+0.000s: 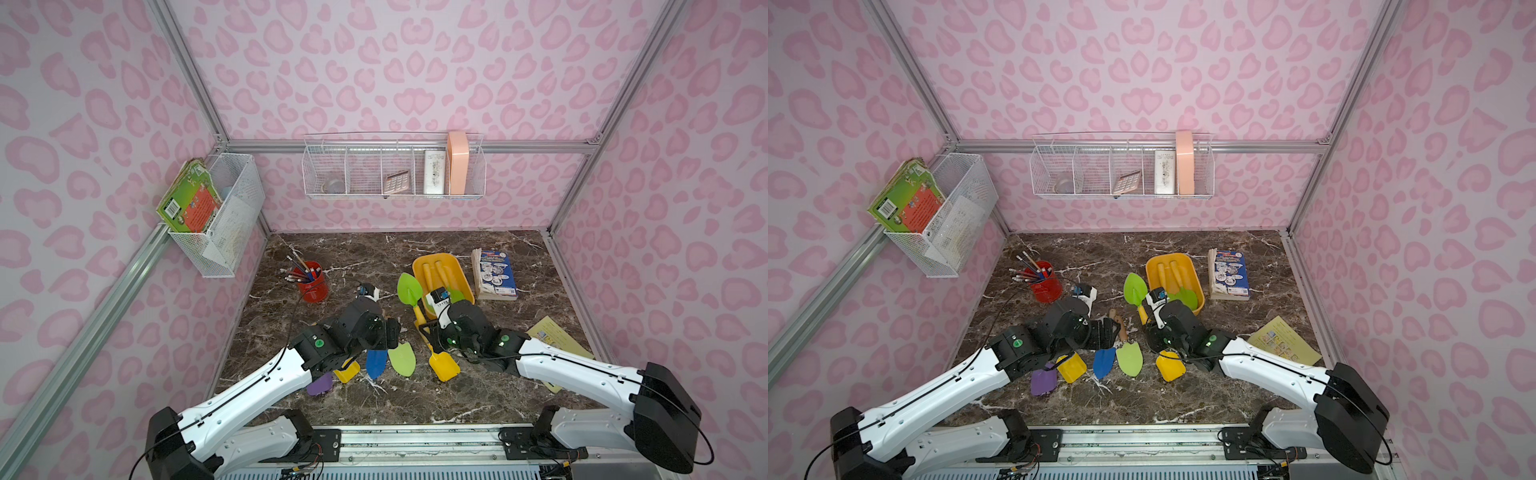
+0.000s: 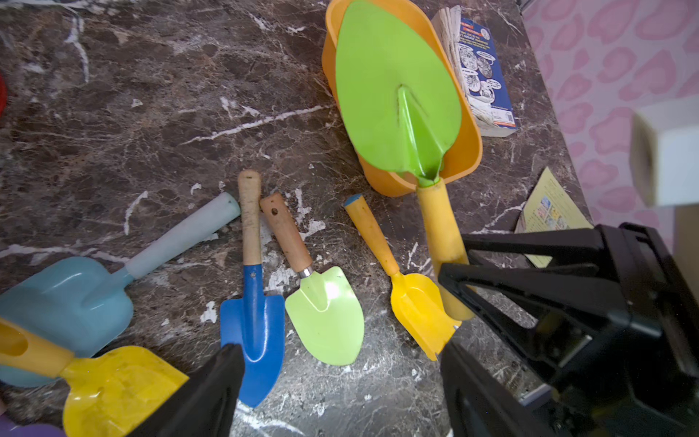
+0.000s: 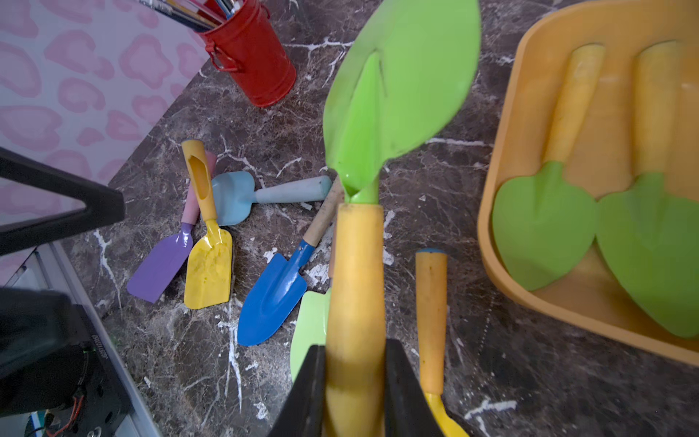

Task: Put the shovel into the storage box
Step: Place the shovel in the storage box.

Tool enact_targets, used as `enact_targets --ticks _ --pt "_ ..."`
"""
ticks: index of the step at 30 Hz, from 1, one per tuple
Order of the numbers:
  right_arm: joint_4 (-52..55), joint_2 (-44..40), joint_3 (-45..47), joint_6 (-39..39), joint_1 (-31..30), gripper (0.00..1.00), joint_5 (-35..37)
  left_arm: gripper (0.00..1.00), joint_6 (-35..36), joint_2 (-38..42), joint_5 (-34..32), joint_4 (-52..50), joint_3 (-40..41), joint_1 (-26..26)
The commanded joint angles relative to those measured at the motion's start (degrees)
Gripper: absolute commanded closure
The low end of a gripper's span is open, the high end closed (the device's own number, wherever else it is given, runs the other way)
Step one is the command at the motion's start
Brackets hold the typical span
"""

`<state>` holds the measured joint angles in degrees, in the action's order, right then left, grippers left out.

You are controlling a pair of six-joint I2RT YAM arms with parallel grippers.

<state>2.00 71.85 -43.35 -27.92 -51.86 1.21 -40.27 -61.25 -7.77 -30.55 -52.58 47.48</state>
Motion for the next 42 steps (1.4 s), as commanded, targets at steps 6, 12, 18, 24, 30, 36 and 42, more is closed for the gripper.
enact_targets --ticks 6,12,18,24,30,36,42 --pt "2.31 -3.43 -1.66 3.30 7.82 0.86 -0.79 0.15 0.09 -6.06 7.79 6.41 -1.64 -0.06" --pt "3.03 -2.60 -4.06 5.74 15.25 0.86 -2.78 0.17 -0.21 -11.58 10.72 11.61 -3.45 0.76" --pt "1.25 1.88 -6.44 7.41 20.76 0.86 -4.03 0.18 0.11 -15.40 10.55 11.65 -6.30 1.95" --pt "-1.72 8.38 -9.21 8.19 24.52 0.86 -6.67 0.18 -0.71 -16.64 8.67 11.18 -6.34 2.58" --pt "-2.78 16.09 -13.28 9.67 25.00 0.86 -9.81 0.18 -0.07 -15.87 7.42 9.77 -6.16 2.65" --pt "-2.99 21.54 -15.17 10.43 25.13 0.87 -10.34 0.18 0.65 -14.55 6.13 8.26 -5.63 2.63" --pt "-3.48 24.58 -15.14 10.70 25.53 0.87 -11.14 0.18 1.07 -12.95 4.72 7.45 -4.82 2.58"
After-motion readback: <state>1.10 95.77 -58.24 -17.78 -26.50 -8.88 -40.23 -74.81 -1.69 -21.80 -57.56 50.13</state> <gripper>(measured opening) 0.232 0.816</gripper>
